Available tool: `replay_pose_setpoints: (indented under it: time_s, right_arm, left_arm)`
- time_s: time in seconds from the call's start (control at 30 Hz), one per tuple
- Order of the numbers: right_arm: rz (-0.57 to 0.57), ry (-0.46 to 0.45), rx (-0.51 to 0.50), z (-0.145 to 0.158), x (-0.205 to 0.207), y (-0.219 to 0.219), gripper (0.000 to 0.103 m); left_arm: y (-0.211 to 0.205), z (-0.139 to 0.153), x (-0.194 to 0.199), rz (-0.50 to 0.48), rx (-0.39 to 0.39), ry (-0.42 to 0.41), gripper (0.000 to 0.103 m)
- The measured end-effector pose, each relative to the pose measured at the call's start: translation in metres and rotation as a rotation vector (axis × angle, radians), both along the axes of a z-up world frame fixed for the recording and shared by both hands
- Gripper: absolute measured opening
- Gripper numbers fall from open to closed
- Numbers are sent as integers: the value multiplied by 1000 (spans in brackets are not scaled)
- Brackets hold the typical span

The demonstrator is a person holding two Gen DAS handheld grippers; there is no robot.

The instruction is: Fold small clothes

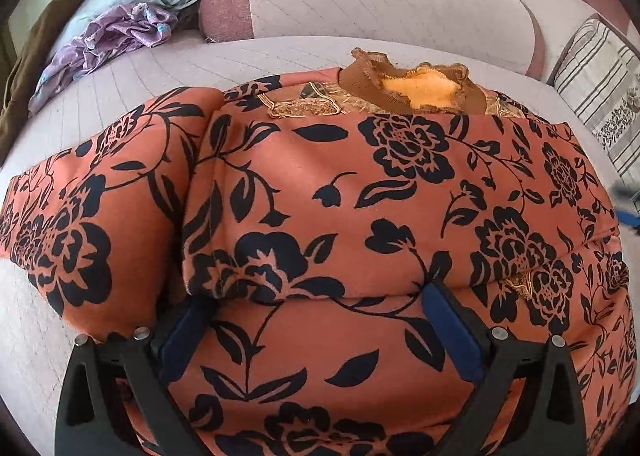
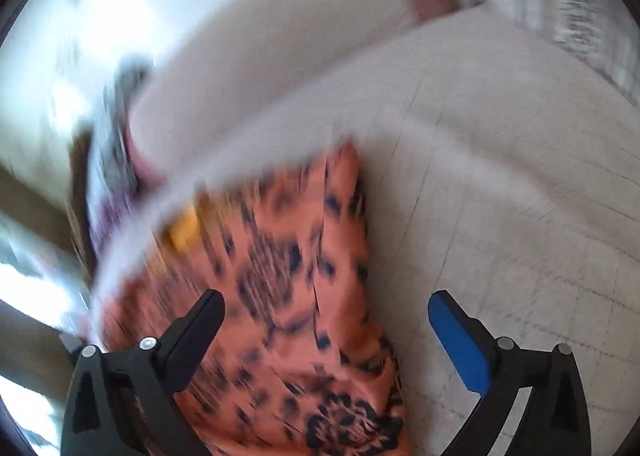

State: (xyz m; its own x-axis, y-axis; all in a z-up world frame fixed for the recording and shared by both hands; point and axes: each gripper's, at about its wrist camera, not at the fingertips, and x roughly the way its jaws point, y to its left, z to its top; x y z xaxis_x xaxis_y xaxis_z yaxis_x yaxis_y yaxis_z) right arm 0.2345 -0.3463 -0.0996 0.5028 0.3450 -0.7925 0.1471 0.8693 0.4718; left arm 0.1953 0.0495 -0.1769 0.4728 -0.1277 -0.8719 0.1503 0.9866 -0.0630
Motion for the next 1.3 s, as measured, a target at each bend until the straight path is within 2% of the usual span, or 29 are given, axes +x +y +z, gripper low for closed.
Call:
replay_pose_setpoints:
  time_s: [0.03,0.07,0.13,0.2,0.23,0.27,0.33,0.43,0.5,0.57,0.63,0.77,0.8,0.87,0.9,0.93,1.0,1.07,1.1,1.13,1.2,1.23,1.3]
  right_arm:
    - [30,62,-38,-15,5,9,51]
    - [58,126,-80,-30,13,13,30]
    - [87,116,-160,-29,8,17,24]
    - [66,79,-342,-12,4,26,25]
    - [43,49,-446,-5,1,31,32]
    - [10,44,-521,-3,0,32,49]
    - [-30,48,-467,1,-7,26,69]
    - [-108,-70,-359,25,-36,33,71]
    - [-92,-144,-278,33,-64,51,76]
    - [-53,-158,-241,27,-88,79,77]
    - [-13,-144,-212,17,-101,103,77]
    - [24,-83,-202,-22,-112,121,78]
    - [25,-88,-212,-25,-115,123,78]
    - [25,-94,-218,-22,-120,115,77]
    - [22,-91,-214,-22,-121,113,77]
    - [16,-90,-209,-20,-125,111,77]
    - [-2,-88,-203,-15,-133,103,77]
    - [-13,-82,-198,-17,-130,99,77]
    - [-23,-86,-198,-16,-129,97,77]
    - [-33,-94,-197,-15,-131,95,77]
    - [-49,-103,-183,-14,-132,90,77]
    - [-56,-106,-171,-15,-132,88,77]
    - [-73,-104,-148,-17,-132,82,77]
  left_arm:
    - [2,2,-2,-1,-6,4,102]
    - [4,2,0,-4,-13,12,102]
    - [15,8,10,-8,-45,29,101]
    - [38,27,10,29,-168,-9,101]
    - [55,39,4,58,-240,-44,101]
    - [74,51,-4,86,-312,-81,101]
    - [118,64,-15,179,-405,-143,102]
    - [204,56,-23,412,-574,-182,102]
    - [263,28,-18,593,-701,-134,101]
    - [302,0,-9,718,-839,-94,101]
    - [330,-20,3,797,-912,-73,98]
    - [354,-19,31,854,-892,-107,97]
    - [362,-15,34,863,-873,-101,93]
    - [369,-24,41,901,-830,-67,69]
    - [372,-24,44,912,-780,-49,21]
    - [373,-27,50,909,-725,-3,4]
    - [374,-22,52,901,-679,7,4]
    - [350,20,54,803,-513,-95,4]
    - [326,48,55,719,-442,-167,4]
    - [304,72,54,648,-397,-228,4]
    - [234,127,49,452,-326,-368,4]
    - [195,147,47,344,-309,-409,4]
    - [118,167,46,147,-306,-440,5]
